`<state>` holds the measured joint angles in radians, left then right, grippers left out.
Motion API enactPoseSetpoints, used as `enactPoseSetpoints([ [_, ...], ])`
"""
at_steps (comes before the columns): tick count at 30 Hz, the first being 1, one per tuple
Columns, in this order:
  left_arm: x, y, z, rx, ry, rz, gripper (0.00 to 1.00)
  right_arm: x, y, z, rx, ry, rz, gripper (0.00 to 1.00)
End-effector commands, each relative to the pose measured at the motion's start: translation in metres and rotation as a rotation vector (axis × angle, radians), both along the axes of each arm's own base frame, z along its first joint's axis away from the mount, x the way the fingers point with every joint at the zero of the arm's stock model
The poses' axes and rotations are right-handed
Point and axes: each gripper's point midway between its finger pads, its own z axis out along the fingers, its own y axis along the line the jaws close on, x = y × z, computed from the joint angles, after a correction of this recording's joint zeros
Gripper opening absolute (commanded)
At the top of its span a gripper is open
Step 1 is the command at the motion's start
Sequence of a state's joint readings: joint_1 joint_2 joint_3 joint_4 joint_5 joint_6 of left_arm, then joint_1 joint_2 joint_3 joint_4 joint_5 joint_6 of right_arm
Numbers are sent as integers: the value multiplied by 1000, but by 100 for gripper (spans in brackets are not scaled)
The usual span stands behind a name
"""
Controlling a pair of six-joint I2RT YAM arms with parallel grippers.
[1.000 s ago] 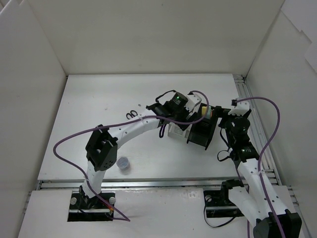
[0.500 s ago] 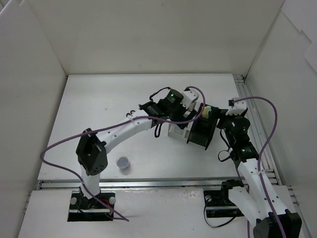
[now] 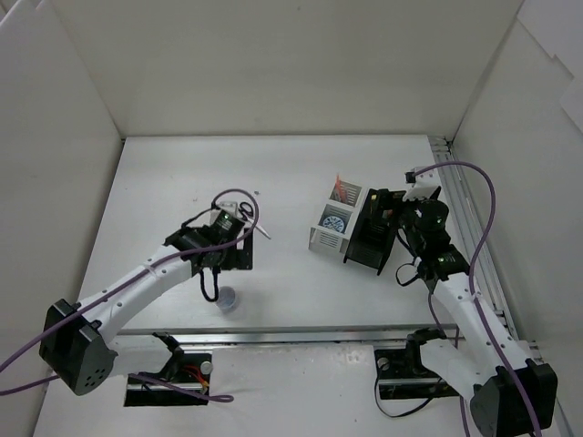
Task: Sort the stationery into containers
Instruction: Pick up the stationery from the center of the board.
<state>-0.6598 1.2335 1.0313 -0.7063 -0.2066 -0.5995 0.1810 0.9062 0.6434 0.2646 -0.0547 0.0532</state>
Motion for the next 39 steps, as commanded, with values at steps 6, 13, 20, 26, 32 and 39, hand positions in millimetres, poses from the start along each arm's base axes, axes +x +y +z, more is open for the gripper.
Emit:
enactPoseSetpoints([
  [6,-65,9,-59,-99,241,135,100,9,-56,14,-35,34,-360,98],
  [13,-64,7,-79,-60,274,105,100,9,-62,8,-35,76,-409,98],
  [20,-67,7,-89,-1,328,96,89,5,-62,13,-24,63,-409,98],
  [26,-72,6,-83,1,320,78,59,6,-58,15,-13,61,-389,98],
  [32,-67,3,-69,-24,278,54,34,2,-54,19,6,58,-365,98],
  [39,-5,-37,8,-118,17,-82,34,-1,-51,19,2,61,-341,98],
])
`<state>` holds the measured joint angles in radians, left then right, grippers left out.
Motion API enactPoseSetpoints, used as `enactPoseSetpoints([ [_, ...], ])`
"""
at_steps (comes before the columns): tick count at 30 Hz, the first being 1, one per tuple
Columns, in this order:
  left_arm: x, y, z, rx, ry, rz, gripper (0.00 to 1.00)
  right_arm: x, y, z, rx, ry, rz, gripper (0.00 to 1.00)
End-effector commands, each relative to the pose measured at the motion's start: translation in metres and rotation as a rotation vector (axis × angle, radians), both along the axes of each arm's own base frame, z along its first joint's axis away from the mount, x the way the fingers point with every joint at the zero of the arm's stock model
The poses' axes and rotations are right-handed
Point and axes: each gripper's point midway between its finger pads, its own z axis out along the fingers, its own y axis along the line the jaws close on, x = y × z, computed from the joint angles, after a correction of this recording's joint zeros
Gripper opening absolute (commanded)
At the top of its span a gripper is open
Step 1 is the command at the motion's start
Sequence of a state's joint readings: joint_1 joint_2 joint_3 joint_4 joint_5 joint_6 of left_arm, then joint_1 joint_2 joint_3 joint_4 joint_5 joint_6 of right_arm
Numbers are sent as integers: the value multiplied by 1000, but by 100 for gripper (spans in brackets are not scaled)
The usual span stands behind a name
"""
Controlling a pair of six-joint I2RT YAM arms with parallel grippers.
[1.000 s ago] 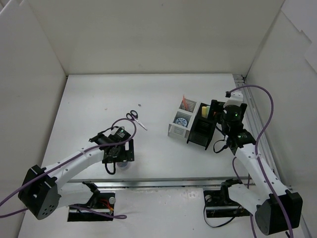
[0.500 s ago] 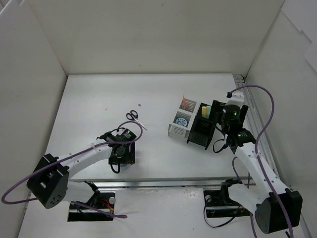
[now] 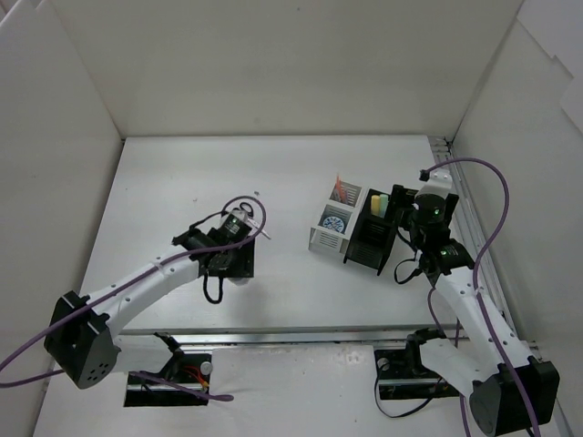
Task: Sort the stationery into containers
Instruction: Pick up the stationery from the center of the board, then place the stationery in the storage box.
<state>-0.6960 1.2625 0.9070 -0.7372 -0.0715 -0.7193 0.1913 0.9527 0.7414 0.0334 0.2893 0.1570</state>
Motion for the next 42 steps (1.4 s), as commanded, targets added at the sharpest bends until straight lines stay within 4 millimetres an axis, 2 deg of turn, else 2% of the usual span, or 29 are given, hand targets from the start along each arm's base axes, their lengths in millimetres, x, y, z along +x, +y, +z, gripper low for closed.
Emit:
enactPoseSetpoints([
  [1,60,-41,71,-100,-263,-128,35,9,4,32,21,-91,15,98],
  [2,69,-50,81,-111,-292,-156,35,9,6,31,16,-85,28,98],
  [3,89,-67,113,-159,-377,-183,35,9,7,31,16,-84,38,98],
  [4,99,-82,116,-174,-378,-229,35,9,8,31,13,-82,47,98],
  [5,112,-99,146,-200,-455,-288,35,7,9,33,14,-89,54,98],
  [6,122,-107,156,-206,-483,-307,35,7,10,34,14,-92,60,98],
  [7,129,-126,150,-213,-456,-394,35,5,9,36,15,-96,57,98],
  [8,136,-142,179,-248,-511,-427,34,4,8,36,16,-95,52,98],
  [9,146,-152,166,-229,-485,-454,35,3,9,37,20,-97,55,98],
  [10,147,-166,168,-237,-487,-493,35,1,7,37,18,-98,49,98],
  [11,151,-180,190,-245,-544,-528,35,-1,6,35,17,-95,43,98],
  [12,154,-189,170,-208,-492,-547,35,-1,5,36,16,-97,37,98],
  [13,153,-198,172,-212,-486,-578,35,-4,1,36,12,-97,19,98],
  [14,153,-211,190,-240,-516,-606,35,-5,0,36,10,-96,13,98],
  [15,156,-217,176,-225,-483,-630,35,-5,-2,36,5,-93,10,98],
  [17,151,-233,183,-253,-494,-668,36,-8,-3,34,7,-93,-1,98],
  [19,155,-238,178,-251,-487,-674,37,-11,-3,36,8,-99,-1,98],
  [22,147,-253,176,-276,-490,-715,40,-14,-4,37,9,-102,0,98],
  [29,151,-264,151,-237,-458,-703,45,-21,-8,36,5,-95,-14,98],
  [31,152,-266,149,-240,-452,-702,50,-21,-8,37,4,-98,-13,98],
  [32,152,-265,148,-239,-451,-700,58,-21,-8,38,5,-100,-13,98],
  [38,149,-261,154,-236,-457,-701,80,-24,-7,39,8,-104,-4,98],
  [40,143,-262,161,-248,-468,-713,84,-25,-6,41,9,-110,1,98],
  [42,140,-255,167,-238,-475,-701,90,-25,-5,41,14,-113,8,98],
])
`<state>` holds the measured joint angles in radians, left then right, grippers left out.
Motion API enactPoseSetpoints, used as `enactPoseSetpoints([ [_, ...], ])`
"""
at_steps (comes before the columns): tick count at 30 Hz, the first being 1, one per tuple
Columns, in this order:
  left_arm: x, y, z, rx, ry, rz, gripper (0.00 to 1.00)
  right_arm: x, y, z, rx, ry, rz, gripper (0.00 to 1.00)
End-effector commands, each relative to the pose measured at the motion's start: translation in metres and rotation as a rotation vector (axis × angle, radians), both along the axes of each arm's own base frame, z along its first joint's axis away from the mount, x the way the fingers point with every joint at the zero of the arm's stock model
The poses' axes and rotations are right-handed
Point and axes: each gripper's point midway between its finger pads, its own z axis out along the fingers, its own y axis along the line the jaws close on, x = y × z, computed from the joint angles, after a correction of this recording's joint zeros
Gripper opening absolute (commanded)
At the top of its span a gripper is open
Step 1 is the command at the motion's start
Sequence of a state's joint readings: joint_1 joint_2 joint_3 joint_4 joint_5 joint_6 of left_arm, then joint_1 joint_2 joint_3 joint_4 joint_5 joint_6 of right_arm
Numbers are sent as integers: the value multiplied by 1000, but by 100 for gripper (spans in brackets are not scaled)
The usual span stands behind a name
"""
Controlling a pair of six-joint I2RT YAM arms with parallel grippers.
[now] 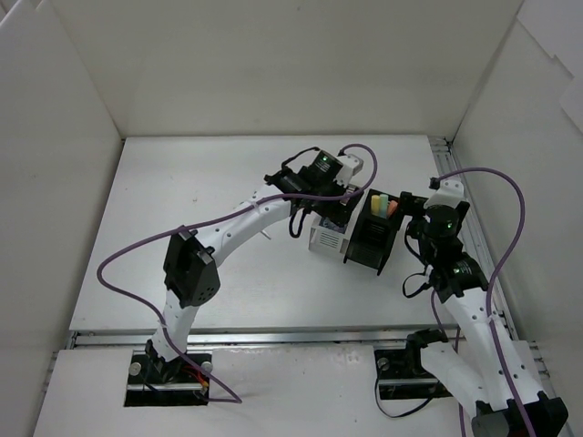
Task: Sort the stationery into containers
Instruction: Place the stationery in the storage box, then pick up the scissors from the center of the board.
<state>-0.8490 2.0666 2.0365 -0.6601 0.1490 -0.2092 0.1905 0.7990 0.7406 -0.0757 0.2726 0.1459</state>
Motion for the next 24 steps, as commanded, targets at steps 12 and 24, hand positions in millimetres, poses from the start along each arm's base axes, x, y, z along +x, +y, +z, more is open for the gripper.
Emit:
enactPoseSetpoints([
  [12,36,190,46,-77,-67,606,100,8,2,28,-11,-76,19,98],
  [24,96,292,-59,92,177,1033,97,7,-28,37,-34,-99,-173,98],
])
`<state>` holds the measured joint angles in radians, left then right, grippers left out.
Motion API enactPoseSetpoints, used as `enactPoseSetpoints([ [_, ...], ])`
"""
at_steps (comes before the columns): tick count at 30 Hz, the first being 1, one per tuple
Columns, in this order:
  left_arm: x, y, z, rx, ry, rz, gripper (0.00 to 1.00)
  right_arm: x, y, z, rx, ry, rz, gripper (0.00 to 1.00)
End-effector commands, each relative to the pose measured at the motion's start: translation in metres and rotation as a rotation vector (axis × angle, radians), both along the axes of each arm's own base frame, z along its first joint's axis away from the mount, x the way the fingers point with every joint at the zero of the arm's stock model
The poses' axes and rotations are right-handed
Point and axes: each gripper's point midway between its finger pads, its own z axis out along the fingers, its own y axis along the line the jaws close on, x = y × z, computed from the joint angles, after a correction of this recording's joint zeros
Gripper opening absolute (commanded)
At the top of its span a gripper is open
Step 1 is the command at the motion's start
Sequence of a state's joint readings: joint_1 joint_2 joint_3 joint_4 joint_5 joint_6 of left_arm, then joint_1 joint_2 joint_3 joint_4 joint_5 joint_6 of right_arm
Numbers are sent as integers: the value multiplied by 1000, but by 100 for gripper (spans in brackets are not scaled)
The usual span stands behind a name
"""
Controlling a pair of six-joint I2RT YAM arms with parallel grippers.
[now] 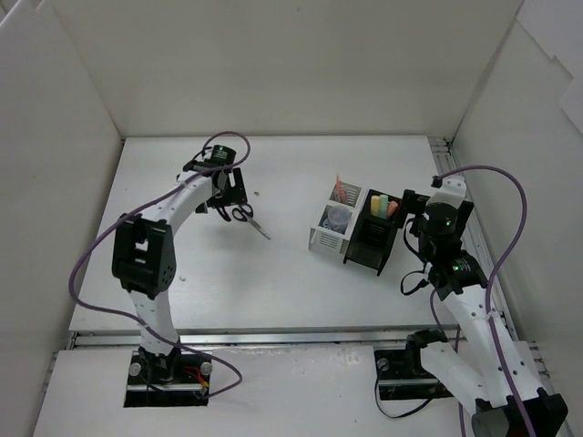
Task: Sort the stationery into containers
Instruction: Pick up the scissors from the center of the board.
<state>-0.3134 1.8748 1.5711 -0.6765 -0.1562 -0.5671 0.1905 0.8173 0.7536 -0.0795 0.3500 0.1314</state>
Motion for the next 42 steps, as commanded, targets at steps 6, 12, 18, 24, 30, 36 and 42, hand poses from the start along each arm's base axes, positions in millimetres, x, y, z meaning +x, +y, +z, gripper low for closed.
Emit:
enactPoseSetpoints([
  [6,33,-10,-10,-47,0,74,86,2,-25,32,-11,-105,-168,98],
  [12,36,-7,-32,-43,39,101,74,3,-26,31,-19,-101,-177,98],
  [18,29,-2,-46,-40,70,127,60,3,-27,30,-20,-96,-179,98],
  [24,34,-5,-56,-54,70,121,53,3,-26,28,-19,-93,-171,98],
  [30,43,-18,-70,-47,72,96,39,0,-26,31,-17,-106,-169,98],
  [36,45,-29,-74,-30,77,66,5,1,-18,35,-22,-111,-104,98],
  [42,55,-37,-43,-48,-20,-6,0,8,17,42,-10,-125,117,98],
])
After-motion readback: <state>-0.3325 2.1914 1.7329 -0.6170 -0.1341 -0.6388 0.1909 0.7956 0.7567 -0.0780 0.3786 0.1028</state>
